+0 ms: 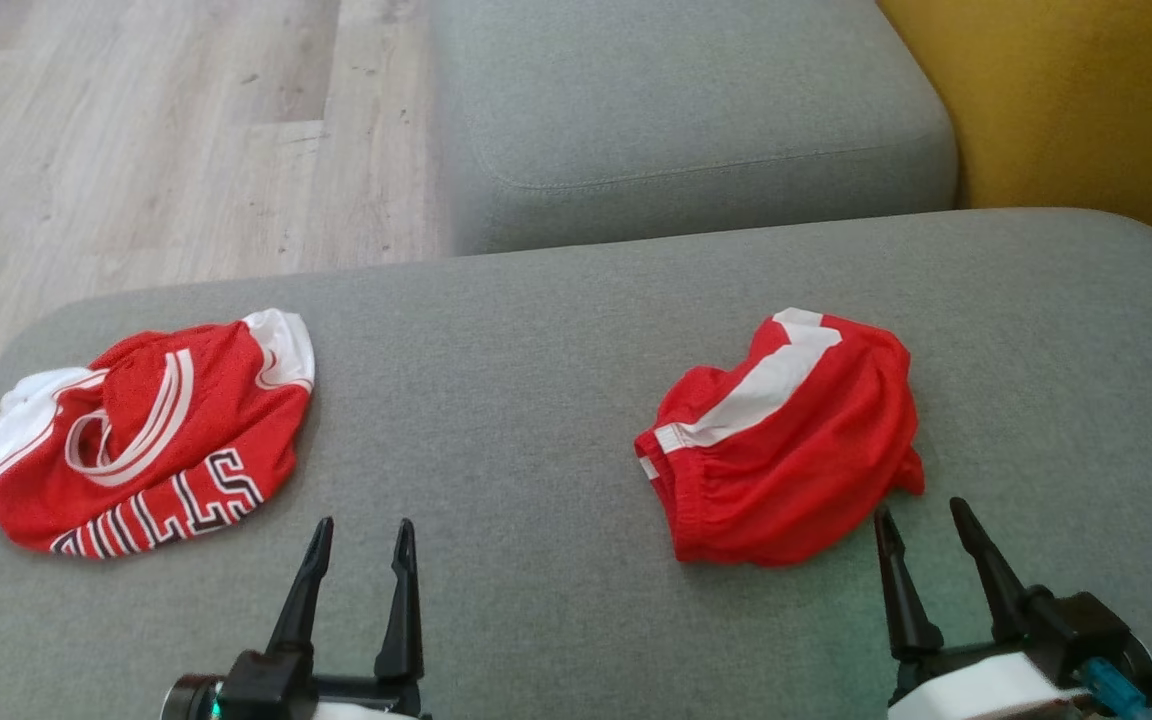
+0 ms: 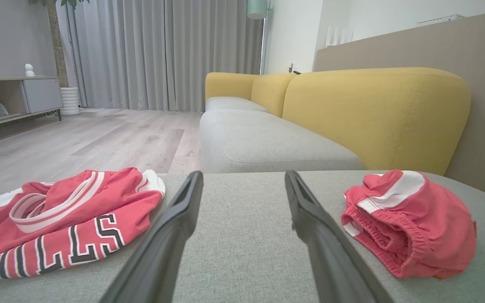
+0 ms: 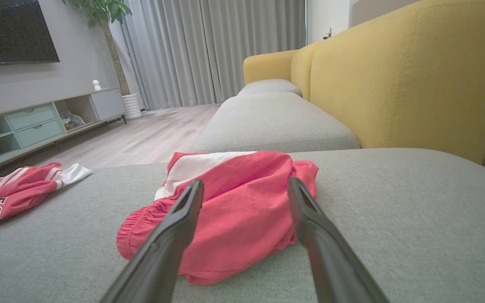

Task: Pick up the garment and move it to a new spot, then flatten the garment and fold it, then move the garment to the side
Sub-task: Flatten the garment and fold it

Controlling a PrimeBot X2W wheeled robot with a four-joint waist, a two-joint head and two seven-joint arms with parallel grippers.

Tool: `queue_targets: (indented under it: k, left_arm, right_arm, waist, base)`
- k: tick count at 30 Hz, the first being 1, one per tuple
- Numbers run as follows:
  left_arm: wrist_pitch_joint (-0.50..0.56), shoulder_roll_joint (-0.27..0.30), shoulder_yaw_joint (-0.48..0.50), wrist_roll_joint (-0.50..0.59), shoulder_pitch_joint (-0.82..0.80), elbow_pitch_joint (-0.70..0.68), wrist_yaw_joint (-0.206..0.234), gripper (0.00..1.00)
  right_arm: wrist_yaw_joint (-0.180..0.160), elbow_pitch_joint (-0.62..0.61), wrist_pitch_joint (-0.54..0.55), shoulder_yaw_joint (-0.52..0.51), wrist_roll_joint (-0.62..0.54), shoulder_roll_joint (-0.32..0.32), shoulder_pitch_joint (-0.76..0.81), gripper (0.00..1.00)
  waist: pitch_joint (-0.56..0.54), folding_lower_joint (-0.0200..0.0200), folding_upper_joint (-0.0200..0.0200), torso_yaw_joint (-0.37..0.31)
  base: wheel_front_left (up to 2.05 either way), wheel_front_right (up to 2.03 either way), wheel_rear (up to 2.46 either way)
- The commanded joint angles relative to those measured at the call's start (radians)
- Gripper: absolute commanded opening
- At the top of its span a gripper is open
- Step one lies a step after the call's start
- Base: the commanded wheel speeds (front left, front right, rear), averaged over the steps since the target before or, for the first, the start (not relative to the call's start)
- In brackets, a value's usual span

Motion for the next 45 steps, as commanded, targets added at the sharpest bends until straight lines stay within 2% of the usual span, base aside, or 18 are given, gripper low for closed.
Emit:
queue_targets:
  k: [1, 6, 9, 14, 17, 21, 24, 33, 40, 41, 42, 43, 44, 45]
  left_arm:
    - [-0.009, -0.006, 0.029, -0.004, -0.030, -0.025, 0.008, 1.00]
    - [-0.009, -0.006, 0.011, -0.020, -0.049, -0.003, 0.015, 1.00]
    - [-0.009, -0.006, -0.018, -0.079, -0.077, 0.040, 0.003, 1.00]
    - [-0.008, -0.006, -0.145, -0.306, -0.218, 0.211, -0.070, 1.00]
    - [0.028, -0.006, -0.217, -0.480, -0.300, 0.286, -0.108, 1.00]
    - [0.120, -0.006, -0.305, -0.700, -0.409, 0.347, -0.134, 1.00]
    - [0.159, -0.006, -0.355, -0.785, -0.485, 0.388, -0.145, 1.00]
    - [0.132, -0.006, -0.429, -0.845, -0.643, 0.550, -0.153, 1.00]
    - [0.099, -0.006, -0.479, -0.887, -0.684, 0.591, -0.160, 0.99]
    - [0.089, -0.006, -0.488, -0.893, -0.688, 0.592, -0.161, 0.75]
    - [0.080, -0.006, -0.497, -0.898, -0.692, 0.591, -0.161, 0.41]
    - [0.070, -0.006, -0.508, -0.901, -0.696, 0.589, -0.162, 0.27]
    - [0.061, -0.006, -0.518, -0.905, -0.698, 0.585, -0.163, 0.00]
    - [0.055, -0.006, -0.530, -0.910, -0.698, 0.580, -0.163, 0.00]
  right_arm:
    - [-0.001, -0.037, -0.006, 0.028, 0.004, -0.006, -0.028, 1.00]
    - [-0.001, -0.041, -0.006, 0.042, -0.001, -0.006, -0.034, 1.00]
    - [-0.001, -0.048, -0.006, 0.053, 0.008, -0.006, -0.047, 1.00]
    - [-0.001, -0.046, -0.006, 0.091, -0.003, -0.006, -0.085, 1.00]
    - [-0.001, -0.044, -0.006, 0.105, -0.010, -0.006, -0.091, 1.00]
    - [-0.001, -0.044, -0.006, 0.117, -0.015, -0.006, -0.108, 1.00]
    - [-0.001, -0.046, -0.006, 0.122, -0.011, -0.006, -0.124, 1.00]
    - [-0.001, -0.049, -0.006, 0.132, -0.004, -0.006, -0.153, 1.00]
    - [-0.001, -0.050, -0.006, 0.120, -0.002, -0.006, -0.153, 1.00]
    - [-0.001, -0.049, -0.006, 0.119, -0.003, -0.006, -0.153, 1.00]
    - [-0.001, -0.049, -0.006, 0.118, -0.004, -0.006, -0.152, 1.00]
    - [-0.001, -0.048, -0.006, 0.116, -0.005, -0.006, -0.151, 1.00]
    - [-0.001, -0.048, -0.006, 0.114, -0.006, -0.006, -0.149, 1.00]
    - [-0.001, -0.047, -0.006, 0.112, -0.007, -0.006, -0.148, 1.00]
  waist:
    - [0.000, 0.0000, 0.0000, -0.006]
    - [0.014, 0.0000, 0.0000, -0.036]
    - [0.035, 0.0000, 0.0000, -0.070]
    - [0.086, 0.0000, 0.0000, -0.146]
    - [0.105, 0.0000, 0.0000, -0.179]
    - [0.141, 0.0000, 0.0000, -0.220]
    - [0.170, 0.0000, 0.0000, -0.253]
    - [0.228, 0.0000, 0.0000, -0.327]
    - [0.234, 0.0000, 0.0000, -0.339]
    - [0.233, 0.0000, 0.0000, -0.338]
    - [0.231, 0.0000, 0.0000, -0.336]
    - [0.228, 0.0000, 0.0000, -0.333]
    - [0.226, 0.0000, 0.0000, -0.329]
    - [0.222, 0.0000, 0.0000, -0.324]
  base:
    - [0.00, 0.00, 0.00]
    - [0.00, 0.00, 0.00]
    - [0.00, 0.00, 0.00]
    - [0.00, 0.00, 0.00]
    - [0.00, 0.00, 0.00]
    - [0.00, 0.00, 0.00]
    - [0.00, 0.00, 0.00]
    - [0.00, 0.00, 0.00]
    - [0.00, 0.00, 0.00]
    - [0.00, 0.00, 0.00]
    - [0.00, 0.00, 0.00]
    - [0.00, 0.00, 0.00]
    - [0.00, 0.00, 0.00]
    - [0.00, 0.00, 0.00]
